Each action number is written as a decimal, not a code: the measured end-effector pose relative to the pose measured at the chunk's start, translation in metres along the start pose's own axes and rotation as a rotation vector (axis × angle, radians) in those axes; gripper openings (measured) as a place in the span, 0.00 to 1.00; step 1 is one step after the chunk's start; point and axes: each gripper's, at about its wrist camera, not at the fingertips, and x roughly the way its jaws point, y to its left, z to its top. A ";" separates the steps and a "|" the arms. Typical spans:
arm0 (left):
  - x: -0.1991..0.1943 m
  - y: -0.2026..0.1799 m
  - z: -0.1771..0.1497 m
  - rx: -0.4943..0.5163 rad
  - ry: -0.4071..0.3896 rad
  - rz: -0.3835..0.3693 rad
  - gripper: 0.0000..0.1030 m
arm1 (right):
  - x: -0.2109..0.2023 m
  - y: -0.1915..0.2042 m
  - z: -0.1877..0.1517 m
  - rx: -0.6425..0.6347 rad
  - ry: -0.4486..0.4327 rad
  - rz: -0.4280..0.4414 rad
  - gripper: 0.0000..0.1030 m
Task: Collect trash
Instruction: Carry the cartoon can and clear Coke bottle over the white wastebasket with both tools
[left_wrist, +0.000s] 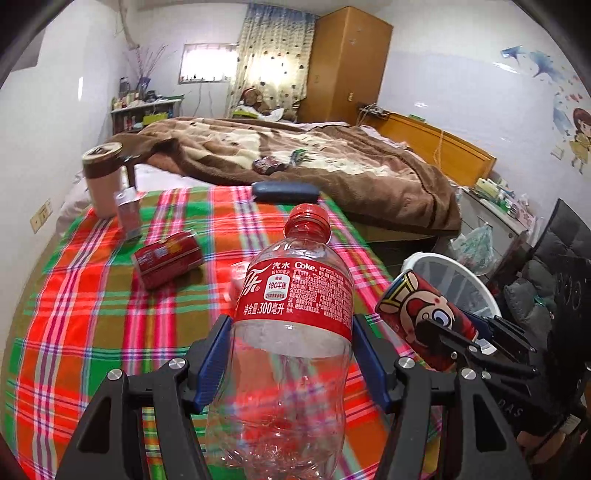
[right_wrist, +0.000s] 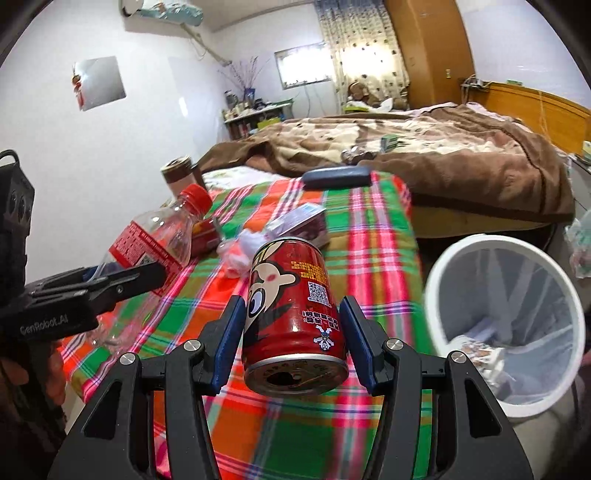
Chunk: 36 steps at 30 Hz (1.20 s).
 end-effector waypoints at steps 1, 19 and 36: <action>0.000 -0.006 0.001 0.008 -0.002 -0.007 0.62 | -0.003 -0.004 0.001 0.008 -0.008 -0.008 0.53; 0.028 -0.103 0.011 0.106 0.011 -0.142 0.62 | -0.034 -0.075 0.002 0.117 -0.076 -0.159 0.53; 0.092 -0.184 0.018 0.148 0.114 -0.271 0.62 | -0.034 -0.144 -0.007 0.230 -0.042 -0.295 0.53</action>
